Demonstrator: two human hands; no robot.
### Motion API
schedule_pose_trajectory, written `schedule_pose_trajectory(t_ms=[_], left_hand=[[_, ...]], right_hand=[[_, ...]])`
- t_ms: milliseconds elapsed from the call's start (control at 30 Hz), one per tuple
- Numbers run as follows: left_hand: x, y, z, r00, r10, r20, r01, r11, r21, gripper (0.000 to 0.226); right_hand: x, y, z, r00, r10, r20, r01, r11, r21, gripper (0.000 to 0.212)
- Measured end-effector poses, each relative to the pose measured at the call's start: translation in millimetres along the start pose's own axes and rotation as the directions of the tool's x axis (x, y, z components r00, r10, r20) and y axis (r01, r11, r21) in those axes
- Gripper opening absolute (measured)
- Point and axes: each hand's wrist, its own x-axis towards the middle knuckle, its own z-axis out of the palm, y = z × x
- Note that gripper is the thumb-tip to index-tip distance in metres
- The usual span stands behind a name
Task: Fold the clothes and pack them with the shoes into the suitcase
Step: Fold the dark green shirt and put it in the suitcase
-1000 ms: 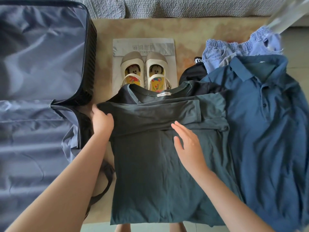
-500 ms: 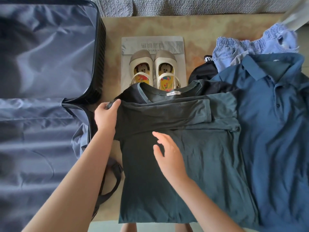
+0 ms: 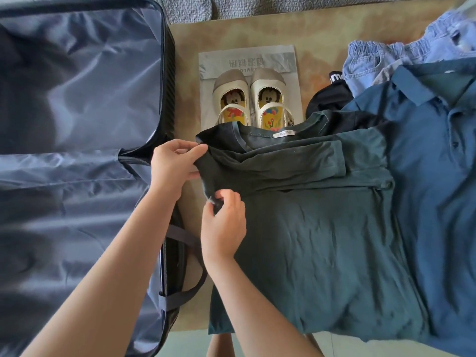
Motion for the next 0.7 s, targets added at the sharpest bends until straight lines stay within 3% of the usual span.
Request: schedule_pose_trajectory(t_ms=[167, 300, 400, 500, 600, 700], left_hand=[[-9.5, 11.0, 11.3, 0.998, 0.051, 0.042, -0.048, 0.997, -0.065, 0.014], [-24.0, 19.6, 42.8, 0.984, 0.145, 0.100, -0.136, 0.987, -0.086, 0.012], [-31.1, 24.4, 73.0, 0.974, 0.167, 0.150, -0.158, 0.985, -0.066, 0.013], [-30.6, 25.8, 91.2, 0.969, 0.192, 0.155, -0.193, 0.981, -0.006, 0.011], [-27.6, 21.9, 79.0, 0.978, 0.180, 0.101, -0.178, 0.984, -0.029, 0.012], [-23.9, 10.3, 49.4, 0.976, 0.202, 0.080, -0.200, 0.979, -0.034, 0.008]], right_hand=[[0.3, 18.7, -24.5, 0.997, 0.075, 0.015, -0.076, 0.982, 0.172, 0.018], [15.3, 32.7, -57.7, 0.988, 0.157, 0.013, -0.147, 0.893, 0.424, 0.016], [29.6, 47.7, -77.1, 0.982, 0.187, 0.011, -0.167, 0.844, 0.509, 0.018], [45.3, 55.7, -86.6, 0.968, 0.155, 0.195, -0.241, 0.787, 0.568, 0.027], [64.9, 52.0, -87.5, 0.876, 0.075, 0.477, -0.383, 0.709, 0.592, 0.040], [83.5, 43.1, -80.4, 0.817, 0.043, 0.575, -0.441, 0.688, 0.576, 0.048]])
